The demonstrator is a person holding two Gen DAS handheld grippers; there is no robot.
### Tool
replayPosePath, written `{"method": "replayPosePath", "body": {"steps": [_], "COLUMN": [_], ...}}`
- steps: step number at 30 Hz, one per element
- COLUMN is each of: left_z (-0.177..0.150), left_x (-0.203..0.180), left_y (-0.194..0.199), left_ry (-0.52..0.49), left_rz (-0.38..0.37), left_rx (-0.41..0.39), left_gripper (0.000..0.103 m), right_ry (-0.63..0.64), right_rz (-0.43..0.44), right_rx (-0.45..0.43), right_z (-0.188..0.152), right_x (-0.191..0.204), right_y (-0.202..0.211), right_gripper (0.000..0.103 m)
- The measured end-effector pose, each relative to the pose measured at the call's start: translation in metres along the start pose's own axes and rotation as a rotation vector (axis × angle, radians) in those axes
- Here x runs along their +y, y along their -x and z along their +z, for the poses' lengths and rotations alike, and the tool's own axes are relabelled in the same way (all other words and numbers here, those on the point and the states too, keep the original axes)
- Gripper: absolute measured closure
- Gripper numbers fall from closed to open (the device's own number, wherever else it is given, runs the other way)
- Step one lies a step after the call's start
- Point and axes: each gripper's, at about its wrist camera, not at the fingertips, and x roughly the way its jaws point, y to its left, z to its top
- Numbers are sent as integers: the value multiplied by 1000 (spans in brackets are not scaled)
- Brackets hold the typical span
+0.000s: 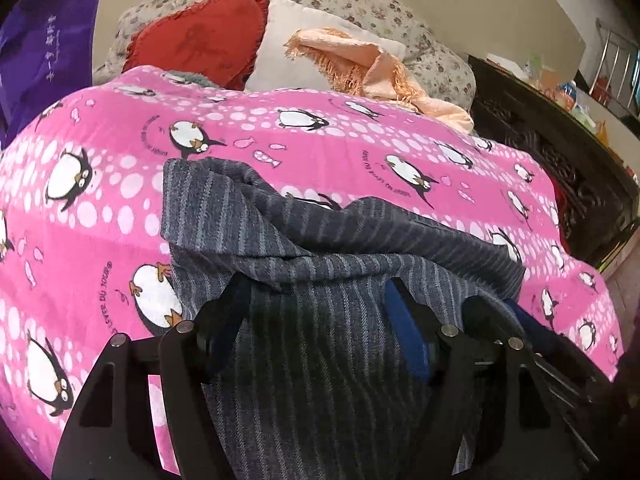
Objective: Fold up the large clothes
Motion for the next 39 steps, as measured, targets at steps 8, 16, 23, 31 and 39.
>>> {"method": "replayPosePath", "body": {"steps": [8, 16, 23, 31, 39], "left_z": [3, 13, -14, -103, -91], "left_x": [0, -10, 26, 45, 32], "left_y": [-9, 0, 82, 84, 71], "left_ry": [15, -50, -55, 22, -63], "left_rz": [18, 21, -80, -226, -272], "left_rx": [5, 83, 71, 152, 223], "left_gripper": [34, 27, 18, 17, 17], "right_ry": [-19, -78, -31, -121, -226], "right_rz": [25, 113, 79, 327, 556], "right_rx": [33, 42, -30, 168, 212], "right_z": [2, 4, 9, -62, -67], "right_x": [-6, -18, -51, -76, -91], "right_y": [-15, -3, 87, 73, 26], "right_gripper": [51, 46, 29, 29, 34]}}
